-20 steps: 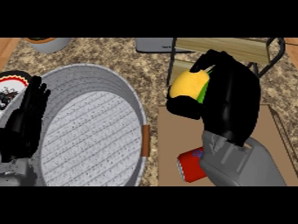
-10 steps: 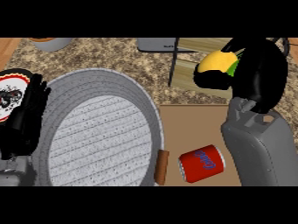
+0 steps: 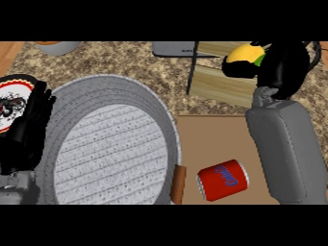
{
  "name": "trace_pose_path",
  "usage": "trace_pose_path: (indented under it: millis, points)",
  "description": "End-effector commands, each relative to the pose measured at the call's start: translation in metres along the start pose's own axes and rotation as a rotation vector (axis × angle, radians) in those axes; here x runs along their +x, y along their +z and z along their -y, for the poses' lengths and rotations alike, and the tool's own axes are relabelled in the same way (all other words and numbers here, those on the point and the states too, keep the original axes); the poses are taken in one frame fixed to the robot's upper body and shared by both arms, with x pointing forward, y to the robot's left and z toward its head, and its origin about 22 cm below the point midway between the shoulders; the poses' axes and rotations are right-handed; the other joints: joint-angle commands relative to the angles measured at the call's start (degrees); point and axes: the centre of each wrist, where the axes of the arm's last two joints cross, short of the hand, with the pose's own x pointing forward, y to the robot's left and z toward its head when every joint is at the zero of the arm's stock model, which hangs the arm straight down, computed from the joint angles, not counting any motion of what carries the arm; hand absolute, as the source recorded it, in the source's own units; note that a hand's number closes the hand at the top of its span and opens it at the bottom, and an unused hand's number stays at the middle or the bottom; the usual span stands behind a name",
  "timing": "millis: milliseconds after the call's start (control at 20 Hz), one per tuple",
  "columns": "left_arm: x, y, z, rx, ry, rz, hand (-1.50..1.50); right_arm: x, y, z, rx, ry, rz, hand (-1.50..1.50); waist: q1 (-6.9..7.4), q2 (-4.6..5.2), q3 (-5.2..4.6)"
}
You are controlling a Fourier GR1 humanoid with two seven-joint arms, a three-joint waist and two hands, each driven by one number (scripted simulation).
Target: Pick the lemon from the tray and place it in the tiered shelf
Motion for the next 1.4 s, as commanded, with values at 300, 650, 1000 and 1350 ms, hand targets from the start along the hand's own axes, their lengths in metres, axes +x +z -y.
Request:
trace_pose_path:
  millis: [300,650,1000,1350]
  points:
    - [0.011,0.001,0.006,-0.002,0.005,0.006,0.00,-0.015,-0.031,-0.049,0.005,0.049,0.021,1.50,0.19,0.11,-0.34]
    - [0.000,0.016,0.012,-0.022,0.015,-0.007,0.00,-0.029,-0.072,-0.052,0.025,-0.133,-0.095,-1.50,0.86,0.31,-0.31]
    - [0.000,-0.013,0.017,-0.011,0.001,0.006,0.00,-0.050,-0.071,-0.056,0.067,-0.185,-0.043,-1.50,-0.14,0.15,-0.33]
    - [-0.013,0.012,0.001,-0.003,0.008,-0.009,0.00,-0.045,-0.077,-0.032,-0.029,-0.396,0.000,-1.50,-0.38,-0.11,-0.34]
